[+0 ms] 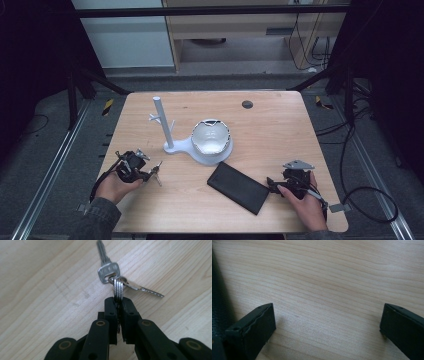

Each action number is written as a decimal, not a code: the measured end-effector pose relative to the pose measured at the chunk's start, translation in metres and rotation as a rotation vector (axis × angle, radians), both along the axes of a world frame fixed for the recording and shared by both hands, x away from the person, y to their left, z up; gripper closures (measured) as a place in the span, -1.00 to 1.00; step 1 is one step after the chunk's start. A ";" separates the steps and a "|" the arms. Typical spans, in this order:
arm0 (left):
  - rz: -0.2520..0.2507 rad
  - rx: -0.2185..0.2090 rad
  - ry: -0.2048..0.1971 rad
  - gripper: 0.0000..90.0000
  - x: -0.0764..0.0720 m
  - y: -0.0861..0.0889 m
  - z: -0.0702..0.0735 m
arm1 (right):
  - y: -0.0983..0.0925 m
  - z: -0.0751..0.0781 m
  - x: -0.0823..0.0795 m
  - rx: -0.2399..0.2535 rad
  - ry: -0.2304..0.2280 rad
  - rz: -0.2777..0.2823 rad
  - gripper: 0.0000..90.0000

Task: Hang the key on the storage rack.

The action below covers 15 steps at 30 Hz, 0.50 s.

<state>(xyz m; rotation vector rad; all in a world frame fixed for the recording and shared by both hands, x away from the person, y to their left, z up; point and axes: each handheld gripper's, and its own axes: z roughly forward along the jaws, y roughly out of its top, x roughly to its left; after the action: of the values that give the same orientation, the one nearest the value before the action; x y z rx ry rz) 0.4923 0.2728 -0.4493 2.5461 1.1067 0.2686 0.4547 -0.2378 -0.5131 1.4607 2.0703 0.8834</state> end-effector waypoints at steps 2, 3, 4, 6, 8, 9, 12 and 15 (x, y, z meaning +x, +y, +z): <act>-0.007 -0.003 -0.015 0.87 -0.001 0.001 0.012 | 0.000 0.000 0.000 -0.002 -0.001 0.002 -0.99; -0.014 -0.002 -0.025 0.87 -0.002 0.002 0.022 | 0.000 0.000 0.000 0.001 0.000 -0.001 -0.99; -0.014 -0.002 -0.025 0.87 -0.002 0.002 0.022 | 0.000 0.000 0.000 0.001 0.000 -0.001 -0.99; -0.021 -0.003 -0.038 0.87 -0.003 0.003 0.035 | 0.000 0.000 0.000 0.000 0.000 0.000 -0.99; -0.029 -0.011 -0.043 0.87 -0.003 0.004 0.046 | 0.000 0.000 0.000 0.000 0.000 0.000 -0.99; -0.030 -0.004 -0.047 0.87 -0.003 0.005 0.052 | 0.000 0.000 0.000 0.001 0.000 0.000 -0.99; -0.027 -0.004 -0.064 0.87 -0.002 0.007 0.067 | 0.000 0.000 0.000 0.000 0.000 0.000 -0.99; -0.020 -0.009 -0.079 0.87 0.002 0.011 0.085 | 0.000 0.000 0.000 -0.001 -0.001 0.001 -0.99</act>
<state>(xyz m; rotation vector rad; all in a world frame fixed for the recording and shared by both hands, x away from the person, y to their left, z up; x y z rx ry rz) 0.4945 0.2840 -0.3644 2.5142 1.0504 0.3550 0.4548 -0.2379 -0.5130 1.4590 2.0707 0.8830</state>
